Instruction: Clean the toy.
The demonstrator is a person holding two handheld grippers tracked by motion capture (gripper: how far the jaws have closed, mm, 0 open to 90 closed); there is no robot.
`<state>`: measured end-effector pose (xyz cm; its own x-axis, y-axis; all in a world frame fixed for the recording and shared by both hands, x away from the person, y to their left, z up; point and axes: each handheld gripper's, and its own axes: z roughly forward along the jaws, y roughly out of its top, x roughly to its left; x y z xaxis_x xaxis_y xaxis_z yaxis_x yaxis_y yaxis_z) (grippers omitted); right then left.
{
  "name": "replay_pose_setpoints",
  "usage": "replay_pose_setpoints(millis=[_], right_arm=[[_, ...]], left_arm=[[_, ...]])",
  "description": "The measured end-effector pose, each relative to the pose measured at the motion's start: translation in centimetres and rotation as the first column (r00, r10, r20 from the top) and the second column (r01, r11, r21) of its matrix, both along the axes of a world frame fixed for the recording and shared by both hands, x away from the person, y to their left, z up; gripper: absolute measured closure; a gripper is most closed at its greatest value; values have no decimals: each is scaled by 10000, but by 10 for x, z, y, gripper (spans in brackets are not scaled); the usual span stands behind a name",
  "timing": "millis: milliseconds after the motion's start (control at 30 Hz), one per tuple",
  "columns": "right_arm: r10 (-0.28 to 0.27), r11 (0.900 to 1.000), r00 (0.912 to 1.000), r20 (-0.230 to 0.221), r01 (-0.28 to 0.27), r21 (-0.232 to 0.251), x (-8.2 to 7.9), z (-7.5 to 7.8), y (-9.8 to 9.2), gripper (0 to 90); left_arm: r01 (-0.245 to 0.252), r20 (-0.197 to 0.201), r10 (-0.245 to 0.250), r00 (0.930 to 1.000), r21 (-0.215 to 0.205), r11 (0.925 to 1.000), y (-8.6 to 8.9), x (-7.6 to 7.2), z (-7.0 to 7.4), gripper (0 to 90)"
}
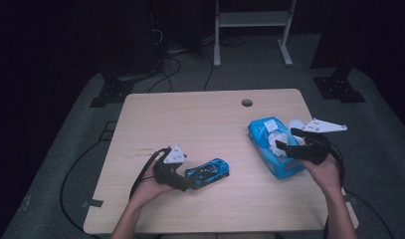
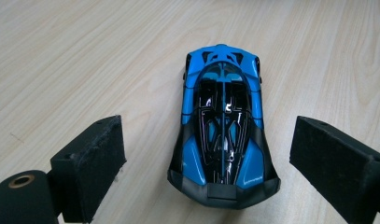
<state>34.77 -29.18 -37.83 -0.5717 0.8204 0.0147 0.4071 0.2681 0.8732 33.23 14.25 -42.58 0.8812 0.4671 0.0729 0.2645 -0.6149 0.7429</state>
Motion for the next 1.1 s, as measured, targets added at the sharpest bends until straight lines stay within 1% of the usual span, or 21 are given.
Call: replay_pose_setpoints(millis=[33, 67, 133, 167, 200, 267, 300, 333, 400, 500, 567, 633, 700, 767, 833, 933, 967, 1033, 1100], right_arm=[[-60, 10000, 10000, 18, 60, 52, 0, -1, -1, 231], [-118, 9999, 9999, -87, 119, 82, 0, -3, -2, 233], [-205, 9997, 9993, -298, 200, -168, 3, -7, -2, 232], [-225, 9997, 9995, -243, 221, -143, 4, -9, -2, 236], [-238, 9997, 9995, -219, 236, -97, 5, -12, -1, 250], [-400, 9982, 9977, -550, 374, -479, 10, -16, 4, 251], [-378, 9981, 9974, -614, 347, -512, 11, -18, 6, 255], [-355, 9977, 9972, -651, 316, -597, 13, -22, 9, 274], [-572, 9944, 9959, -696, 506, -932, 18, -26, 12, 288], [-889, 9924, 9928, -805, 814, -924, 23, -32, 14, 325], [-1038, 9919, 9905, -902, 964, -828, 25, -35, 14, 386], [-1238, 9894, 9870, -1022, 1149, -888, 26, -37, 14, 425], [-1266, 9894, 9851, -1166, 1170, -854, 26, -39, 14, 485], [-1393, 9868, 9834, -1165, 1280, -996, 26, -41, 15, 538], [-1495, 9841, 9838, -991, 1383, -1119, 25, -43, 15, 603], [-1446, 9851, 9830, -1129, 1323, -1096, 25, -46, 14, 727], [-1386, 9860, 9845, -1079, 1270, -1083, 25, -47, 14, 769], [-1267, 9871, 9860, -1084, 1144, -1123, 25, -48, 13, 823], [-1248, 9859, 9883, -881, 1136, -1225, 22, -45, 14, 846]], left_arm=[[5, -18, -5, 10000, -23, 10000, 0, -1, -2, 98], [-13, -80, 14, 10000, 54, 10000, 0, -1, -3, 98], [-67, -179, 67, 9998, -14, 10000, 0, 0, -6, 94], [-80, -268, 79, 9996, -17, 10000, -1, 0, -7, 94], [-41, -253, 43, 9997, 71, 10000, -1, 1, -9, 94], [-38, -300, 42, 9995, 140, 9999, -3, 1, -11, 94], [-5, -313, 12, 9995, 226, 9997, -3, 1, -12, 93], [-36, -374, 42, 9993, 164, 9999, -4, 2, -13, 94], [-106, -502, 112, 9987, 108, 9999, -3, 3, -14, 93], [-150, -609, 159, 9980, 146, 9998, -2, 4, -16, 93], [-176, -600, 186, 9980, 183, 9997, -1, 5, -16, 93], [-277, -635, 284, 9976, 120, 9995, 0, 6, -16, 93], [-296, -702, 306, 9971, 163, 9994, 0, 6, -17, 93], [-269, -708, 286, 9971, 245, 9993, -1, 6, -18, 93], [-252, -716, 269, 9971, 250, 9994, -1, 6, -18, 94], [-249, -799, 266, 9964, 230, 9994, -2, 6, -19, 94], [-235, -799, 257, 9965, 289, 9993, -2, 6, -20, 93], [-237, -863, 272, 9959, 404, 9989, -3, 7, -21, 94], [-247, -797, 281, 9964, 427, 9988, -3, 7, -21, 94]])
